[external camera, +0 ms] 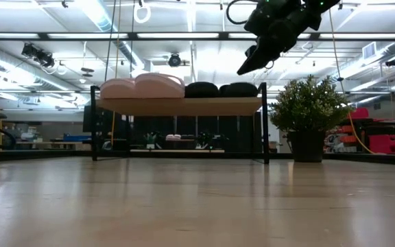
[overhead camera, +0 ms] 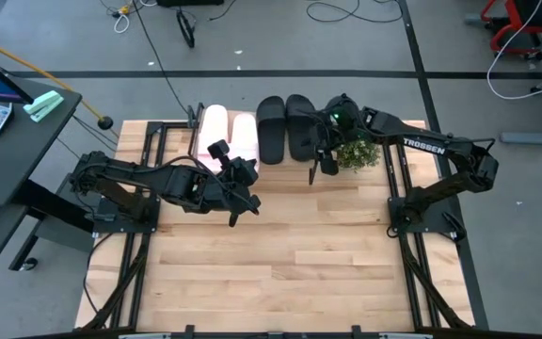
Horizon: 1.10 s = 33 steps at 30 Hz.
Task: Pick and place slides into the shelf
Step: Return to Home Position
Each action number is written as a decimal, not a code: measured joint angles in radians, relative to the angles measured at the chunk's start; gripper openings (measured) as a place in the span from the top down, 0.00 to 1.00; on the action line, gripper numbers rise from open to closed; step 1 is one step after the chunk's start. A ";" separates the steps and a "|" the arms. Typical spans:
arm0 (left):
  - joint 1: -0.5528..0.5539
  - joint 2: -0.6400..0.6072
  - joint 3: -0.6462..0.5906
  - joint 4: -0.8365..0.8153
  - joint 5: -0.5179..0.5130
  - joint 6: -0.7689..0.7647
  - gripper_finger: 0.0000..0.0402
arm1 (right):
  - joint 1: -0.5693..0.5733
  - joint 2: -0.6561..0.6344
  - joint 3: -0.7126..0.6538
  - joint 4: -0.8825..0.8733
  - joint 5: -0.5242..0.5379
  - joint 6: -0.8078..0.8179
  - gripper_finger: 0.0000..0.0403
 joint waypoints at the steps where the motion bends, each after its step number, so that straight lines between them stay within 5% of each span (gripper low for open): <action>1: 0.000 0.000 0.000 0.000 0.000 0.000 0.95 | 0.000 0.000 0.000 0.001 -0.002 0.004 0.49; 12: 0.000 0.000 0.000 0.010 0.000 0.006 0.97 | 0.001 0.000 0.000 0.089 0.077 -0.005 0.52; 16: 0.000 0.000 0.000 0.010 0.029 0.016 0.97 | 0.035 0.000 0.000 0.065 0.078 -0.048 0.62; 22: 0.037 0.000 0.000 0.010 0.056 0.016 0.97 | 0.125 0.000 0.000 0.037 0.191 -0.126 0.96; 28: 0.128 0.000 0.000 0.006 0.059 -0.036 0.99 | 0.214 0.000 0.000 0.019 0.331 -0.136 0.99; 33: 0.158 -0.001 -0.036 0.020 0.157 -0.012 0.98 | 0.258 -0.001 0.000 0.015 0.412 -0.141 0.99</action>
